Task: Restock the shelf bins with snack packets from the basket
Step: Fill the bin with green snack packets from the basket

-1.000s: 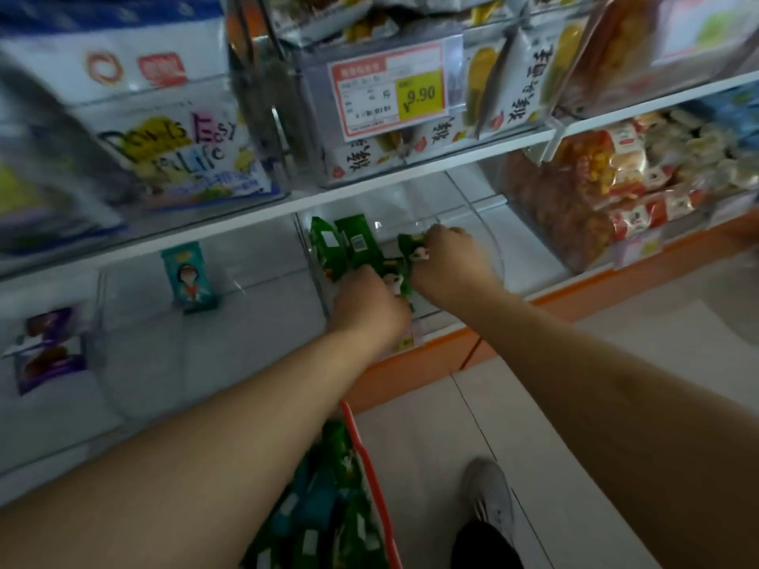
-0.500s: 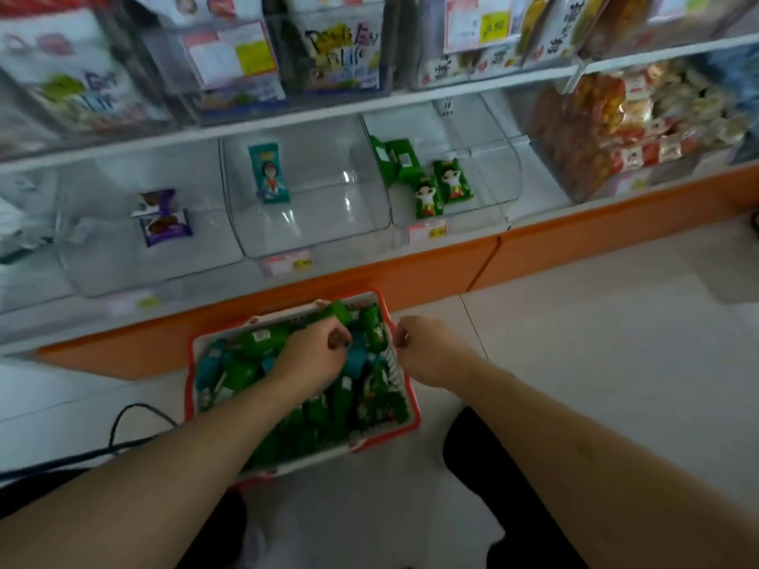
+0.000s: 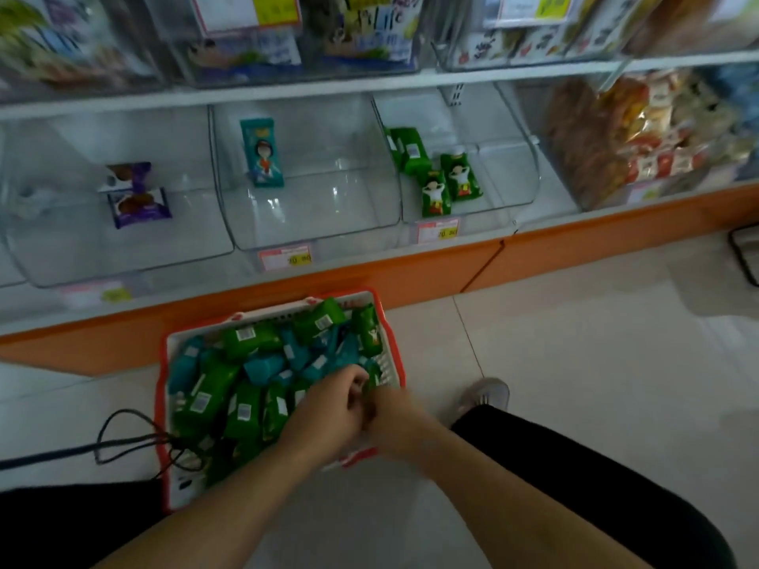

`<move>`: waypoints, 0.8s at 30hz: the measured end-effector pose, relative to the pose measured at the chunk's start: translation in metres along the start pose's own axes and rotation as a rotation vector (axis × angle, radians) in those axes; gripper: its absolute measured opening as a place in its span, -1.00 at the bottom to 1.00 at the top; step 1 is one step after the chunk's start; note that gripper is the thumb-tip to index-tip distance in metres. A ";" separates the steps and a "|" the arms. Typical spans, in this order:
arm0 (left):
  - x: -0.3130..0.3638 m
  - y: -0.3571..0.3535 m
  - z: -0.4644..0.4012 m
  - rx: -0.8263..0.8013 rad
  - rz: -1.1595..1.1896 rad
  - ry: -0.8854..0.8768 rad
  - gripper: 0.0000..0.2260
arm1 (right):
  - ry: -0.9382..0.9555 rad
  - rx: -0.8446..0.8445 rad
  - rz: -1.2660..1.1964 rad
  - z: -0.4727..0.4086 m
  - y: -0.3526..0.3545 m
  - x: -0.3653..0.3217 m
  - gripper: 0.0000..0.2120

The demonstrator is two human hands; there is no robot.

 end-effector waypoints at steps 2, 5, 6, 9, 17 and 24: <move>0.040 0.034 -0.011 0.098 0.046 -0.044 -0.78 | -0.052 0.234 -0.130 0.000 0.074 0.002 -0.80; 0.097 0.072 -0.021 0.175 0.152 -0.135 -0.80 | -0.034 0.458 -0.163 0.010 0.165 -0.004 -0.84; 0.114 0.083 -0.026 0.195 0.196 -0.158 -0.82 | -0.025 0.549 -0.149 0.013 0.194 -0.004 -0.83; 0.165 0.113 -0.045 0.261 0.305 -0.231 -0.80 | 0.066 0.851 -0.128 0.016 0.273 -0.006 -0.80; 0.297 0.133 -0.128 0.450 -0.420 -0.234 -0.38 | 0.069 0.623 0.315 -0.107 0.392 0.031 -0.57; 0.320 0.143 -0.214 0.448 -0.898 0.109 -0.64 | 0.008 0.363 0.445 -0.175 0.397 0.058 -0.28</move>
Point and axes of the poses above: each hand's wrist, its own z-axis away from the middle knuckle, its own y-axis out of the back of the hand, x = y × z, the point moved 10 cm from there along -z, towards the middle knuckle, and after that the axes turned 15 degrees about y, right-handed, at the moved point
